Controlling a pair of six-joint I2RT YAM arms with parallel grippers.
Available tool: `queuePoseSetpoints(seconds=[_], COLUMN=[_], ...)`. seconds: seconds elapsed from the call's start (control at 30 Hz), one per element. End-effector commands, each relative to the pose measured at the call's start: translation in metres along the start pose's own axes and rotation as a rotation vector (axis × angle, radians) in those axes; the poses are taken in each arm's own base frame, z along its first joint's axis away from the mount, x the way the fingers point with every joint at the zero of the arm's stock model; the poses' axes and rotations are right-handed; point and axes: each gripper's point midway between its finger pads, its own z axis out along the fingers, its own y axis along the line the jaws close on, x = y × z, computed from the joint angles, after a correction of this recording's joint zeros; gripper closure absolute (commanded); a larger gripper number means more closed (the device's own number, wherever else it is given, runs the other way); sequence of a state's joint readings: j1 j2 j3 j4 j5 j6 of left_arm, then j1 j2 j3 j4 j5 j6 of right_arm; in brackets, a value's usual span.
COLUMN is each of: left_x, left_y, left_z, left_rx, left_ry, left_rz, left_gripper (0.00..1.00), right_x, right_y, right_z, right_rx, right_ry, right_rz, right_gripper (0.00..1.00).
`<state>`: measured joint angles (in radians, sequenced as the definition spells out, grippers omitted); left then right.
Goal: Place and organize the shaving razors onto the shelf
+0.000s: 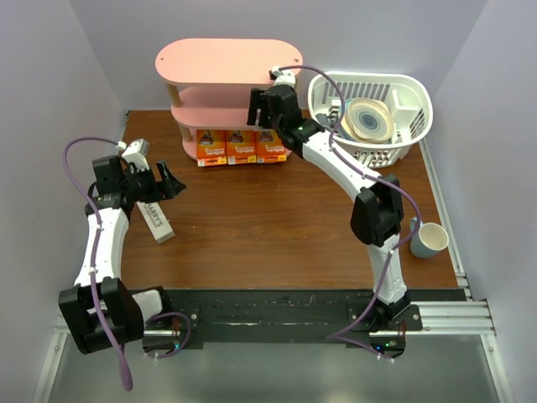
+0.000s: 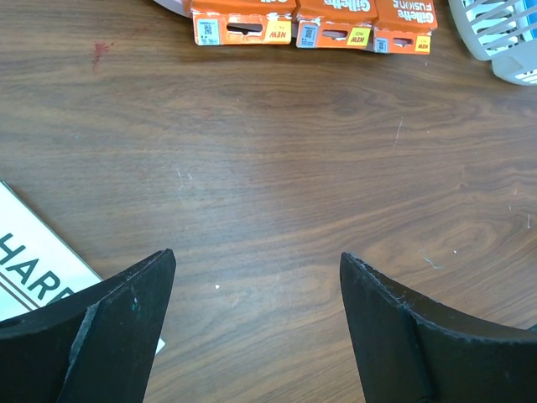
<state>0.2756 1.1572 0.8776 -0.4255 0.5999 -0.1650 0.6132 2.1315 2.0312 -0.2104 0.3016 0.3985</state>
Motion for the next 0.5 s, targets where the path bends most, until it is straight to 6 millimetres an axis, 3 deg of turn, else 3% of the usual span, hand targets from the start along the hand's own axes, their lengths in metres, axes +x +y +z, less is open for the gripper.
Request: queuePoseSetpoints(seconds=[0.0, 0.13, 0.27, 0.3, 0.47], left_x=[-0.013, -0.015, -0.019, -0.020, -0.031], left_y=[-0.008, -0.009, -0.011, -0.012, -0.030], left_z=[-0.005, -0.005, -0.007, -0.008, -0.008], left_rx=[0.031, 0.037, 0.043, 0.044, 0.089], left_ry=[-0.054, -0.062, -0.074, -0.077, -0.126], left_rz=[0.015, 0.020, 0.043, 0.057, 0.149], left_gripper=[0.16, 0.16, 0.16, 0.16, 0.15], right_x=[-0.028, -0.037, -0.053, -0.045, -0.042], right_y=[0.011, 0.012, 0.011, 0.008, -0.001], right_z=[-0.010, -0.024, -0.053, -0.056, -0.092], right_rx=[-0.025, -0.035, -0.051, -0.049, -0.070], right_ry=[-0.074, -0.079, -0.090, -0.069, -0.037], right_rz=[0.006, 0.005, 0.011, 0.003, -0.020], right_gripper=[0.18, 0.15, 0.11, 0.10, 0.01])
